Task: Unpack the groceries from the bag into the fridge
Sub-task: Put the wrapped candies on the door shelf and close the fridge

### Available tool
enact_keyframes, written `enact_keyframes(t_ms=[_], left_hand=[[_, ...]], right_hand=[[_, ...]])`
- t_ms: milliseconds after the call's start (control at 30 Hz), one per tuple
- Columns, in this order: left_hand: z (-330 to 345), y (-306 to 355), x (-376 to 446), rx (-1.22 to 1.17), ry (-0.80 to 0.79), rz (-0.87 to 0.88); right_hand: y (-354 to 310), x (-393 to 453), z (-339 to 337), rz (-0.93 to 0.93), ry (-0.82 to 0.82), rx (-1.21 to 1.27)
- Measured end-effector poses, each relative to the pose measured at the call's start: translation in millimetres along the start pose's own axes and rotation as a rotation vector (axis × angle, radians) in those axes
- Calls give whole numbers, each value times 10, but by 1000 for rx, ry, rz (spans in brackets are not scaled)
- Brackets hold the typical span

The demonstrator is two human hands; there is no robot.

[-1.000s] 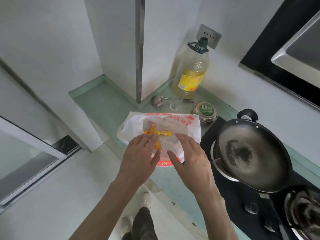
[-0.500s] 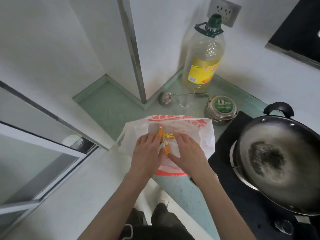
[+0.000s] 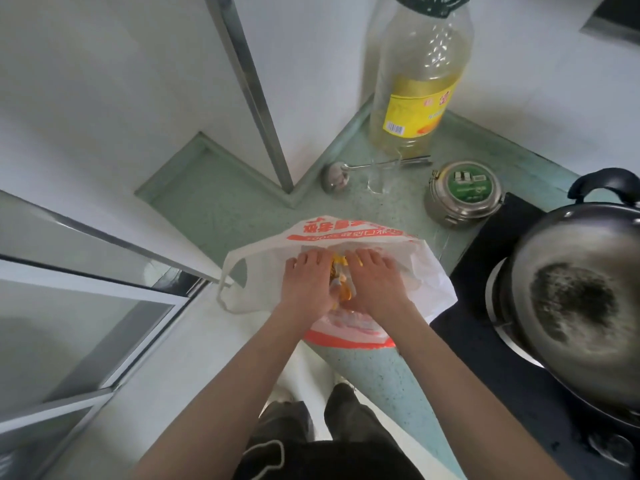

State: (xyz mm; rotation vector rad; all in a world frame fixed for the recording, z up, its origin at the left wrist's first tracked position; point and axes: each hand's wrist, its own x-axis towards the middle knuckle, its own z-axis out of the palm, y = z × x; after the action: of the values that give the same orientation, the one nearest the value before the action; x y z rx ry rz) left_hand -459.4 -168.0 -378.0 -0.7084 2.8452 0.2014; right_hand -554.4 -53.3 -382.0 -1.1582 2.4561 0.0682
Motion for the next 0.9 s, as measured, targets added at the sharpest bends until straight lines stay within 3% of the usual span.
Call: enact_keyframes(t_ms=[200,433,900], left_hand=[[93,41,126,70,-85,49],[136,129,145,118,-89,-9],[52,35,-33,-255,-96,-163]], right_hand=[[-46,74,155,29,36,39],[-27,178,116,24,40,55],[-98,118,146,183,-85,317]])
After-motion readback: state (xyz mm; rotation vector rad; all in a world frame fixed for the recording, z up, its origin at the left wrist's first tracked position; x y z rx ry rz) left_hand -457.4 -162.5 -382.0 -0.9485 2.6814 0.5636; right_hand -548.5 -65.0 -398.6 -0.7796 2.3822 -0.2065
